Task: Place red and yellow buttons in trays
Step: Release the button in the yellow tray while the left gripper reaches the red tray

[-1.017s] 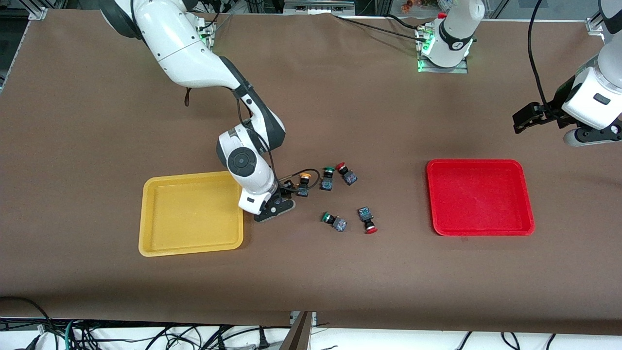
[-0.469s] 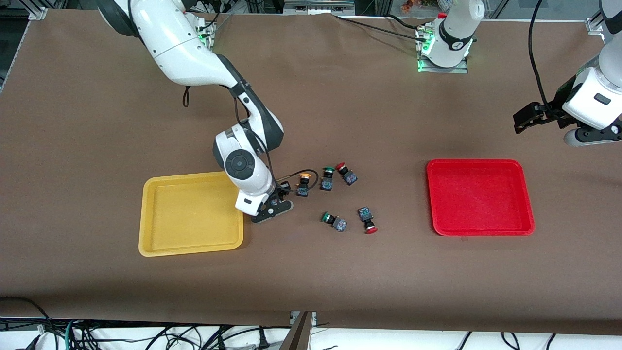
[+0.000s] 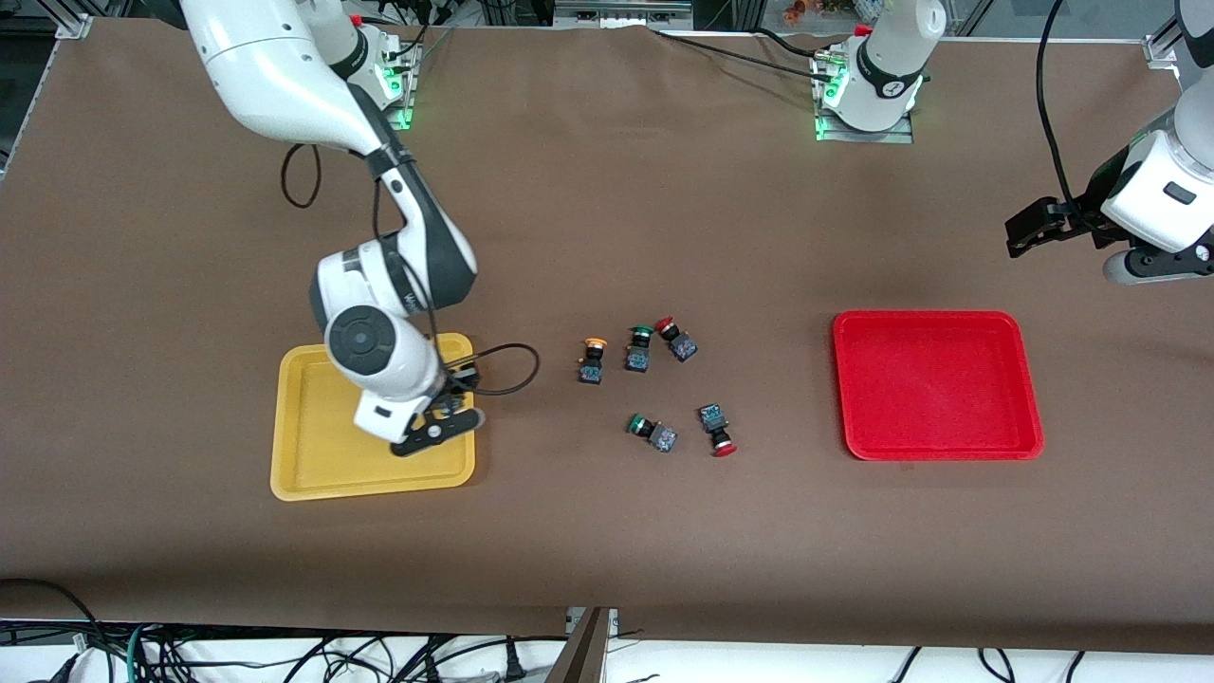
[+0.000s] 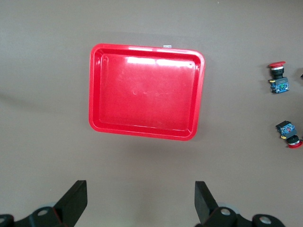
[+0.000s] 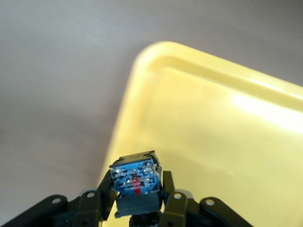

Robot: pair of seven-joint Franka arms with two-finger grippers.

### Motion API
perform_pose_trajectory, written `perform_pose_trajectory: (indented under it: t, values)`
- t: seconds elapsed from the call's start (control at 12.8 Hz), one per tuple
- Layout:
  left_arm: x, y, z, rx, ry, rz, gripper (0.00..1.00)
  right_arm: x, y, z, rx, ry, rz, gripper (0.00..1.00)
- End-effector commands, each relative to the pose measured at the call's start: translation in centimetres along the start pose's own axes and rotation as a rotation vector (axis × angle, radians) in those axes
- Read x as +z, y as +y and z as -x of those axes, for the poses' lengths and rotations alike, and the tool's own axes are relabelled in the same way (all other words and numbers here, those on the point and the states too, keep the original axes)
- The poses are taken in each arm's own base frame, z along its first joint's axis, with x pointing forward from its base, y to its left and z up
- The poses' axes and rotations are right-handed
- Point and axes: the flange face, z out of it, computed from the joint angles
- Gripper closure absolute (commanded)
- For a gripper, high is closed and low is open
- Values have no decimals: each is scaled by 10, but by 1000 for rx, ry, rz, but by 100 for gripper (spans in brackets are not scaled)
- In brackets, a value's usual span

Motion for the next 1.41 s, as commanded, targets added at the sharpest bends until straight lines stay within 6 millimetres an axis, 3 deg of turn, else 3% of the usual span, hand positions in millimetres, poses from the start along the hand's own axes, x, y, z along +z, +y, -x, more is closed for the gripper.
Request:
perform_pose_trajectory:
  t: [0.0, 0.16, 0.23, 0.31, 0.55, 0.7, 0.86, 1.09, 1.17, 1.33]
  values:
    - [-4, -4, 0, 21, -7, 5, 0, 18, 38, 10, -25, -17, 35, 64]
    - [-4, -4, 0, 21, -9, 4, 0, 38, 63, 12, -26, 4, 37, 48]
    - [-4, -4, 0, 21, -9, 4, 0, 48, 78, 13, -12, 18, 38, 18]
    - [-4, -4, 0, 21, -9, 4, 0, 52, 87, 15, -10, 15, 30, 0]
    - [-4, -4, 0, 21, -11, 2, 0, 35, 72, 13, 53, 10, -26, 0]
    - [-2, -1, 3, 27, -32, -2, 0, 7, 27, 3, 178, 5, -144, 0]
    - [16, 6, -3, 31, -80, -6, 0, 3, -13, 0, 321, -19, -174, 0]
    - [33, 18, -3, 52, -145, -13, 0, -3, -105, -14, 500, 23, -201, 0]
    - [49, 35, -8, 81, -175, -13, 0, 5, -134, -17, 561, 46, -211, 0]
    - [100, 63, -31, 97, -242, 21, 0, 24, -187, -18, 631, 102, -239, 0]
